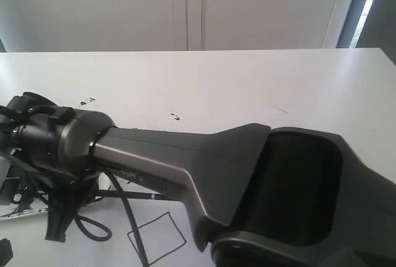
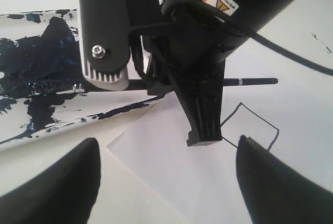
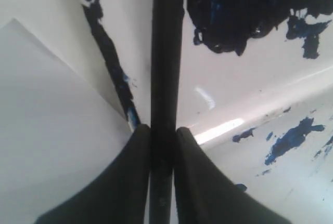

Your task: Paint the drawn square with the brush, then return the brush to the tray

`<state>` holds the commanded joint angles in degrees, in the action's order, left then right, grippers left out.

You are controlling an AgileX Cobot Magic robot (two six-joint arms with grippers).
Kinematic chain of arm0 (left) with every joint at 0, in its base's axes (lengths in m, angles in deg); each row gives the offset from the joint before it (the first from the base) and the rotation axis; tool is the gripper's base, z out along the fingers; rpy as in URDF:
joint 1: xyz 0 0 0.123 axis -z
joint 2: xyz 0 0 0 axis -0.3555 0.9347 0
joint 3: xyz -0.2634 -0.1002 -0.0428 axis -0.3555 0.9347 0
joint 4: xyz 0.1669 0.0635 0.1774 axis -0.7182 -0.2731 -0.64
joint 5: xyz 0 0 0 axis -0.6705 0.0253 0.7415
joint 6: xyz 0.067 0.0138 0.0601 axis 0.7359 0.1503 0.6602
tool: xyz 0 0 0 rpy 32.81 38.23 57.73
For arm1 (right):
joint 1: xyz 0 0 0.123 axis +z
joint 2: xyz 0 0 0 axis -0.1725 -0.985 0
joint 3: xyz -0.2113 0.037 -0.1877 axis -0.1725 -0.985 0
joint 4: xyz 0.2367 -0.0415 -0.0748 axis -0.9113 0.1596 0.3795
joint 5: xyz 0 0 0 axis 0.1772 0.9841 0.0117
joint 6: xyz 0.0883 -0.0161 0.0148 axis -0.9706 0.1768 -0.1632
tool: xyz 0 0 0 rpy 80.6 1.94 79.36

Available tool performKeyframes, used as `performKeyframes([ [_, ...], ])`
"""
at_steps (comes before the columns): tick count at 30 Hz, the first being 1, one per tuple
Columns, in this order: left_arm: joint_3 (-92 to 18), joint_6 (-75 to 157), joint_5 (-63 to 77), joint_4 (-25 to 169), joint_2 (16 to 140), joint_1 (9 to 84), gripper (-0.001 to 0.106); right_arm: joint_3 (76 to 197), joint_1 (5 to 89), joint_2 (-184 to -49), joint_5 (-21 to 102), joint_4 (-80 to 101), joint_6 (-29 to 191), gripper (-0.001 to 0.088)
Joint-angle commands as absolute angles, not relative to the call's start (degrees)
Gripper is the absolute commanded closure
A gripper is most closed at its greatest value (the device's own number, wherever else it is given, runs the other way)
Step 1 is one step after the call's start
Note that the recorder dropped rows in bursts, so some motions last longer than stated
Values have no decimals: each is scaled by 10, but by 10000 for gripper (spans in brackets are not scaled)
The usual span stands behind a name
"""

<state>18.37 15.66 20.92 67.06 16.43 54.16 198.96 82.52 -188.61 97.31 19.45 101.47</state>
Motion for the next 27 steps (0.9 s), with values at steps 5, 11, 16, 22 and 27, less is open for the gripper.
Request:
performKeyframes([
  [5, 184, 157, 209, 671, 164, 542, 304, 1990, 825, -1891, 980, 250, 975, 868],
  [11, 184, 157, 209, 671, 164, 542, 304, 1990, 824, -1894, 1003, 308, 956, 868],
  [16, 184, 157, 209, 671, 164, 542, 304, 1990, 819, -1894, 1015, 352, 931, 868],
  [22, 184, 157, 209, 671, 164, 542, 304, 1990, 820, -1891, 999, 334, 934, 868],
  [27, 184, 157, 209, 671, 164, 542, 304, 1990, 826, -1884, 976, 236, 978, 868],
])
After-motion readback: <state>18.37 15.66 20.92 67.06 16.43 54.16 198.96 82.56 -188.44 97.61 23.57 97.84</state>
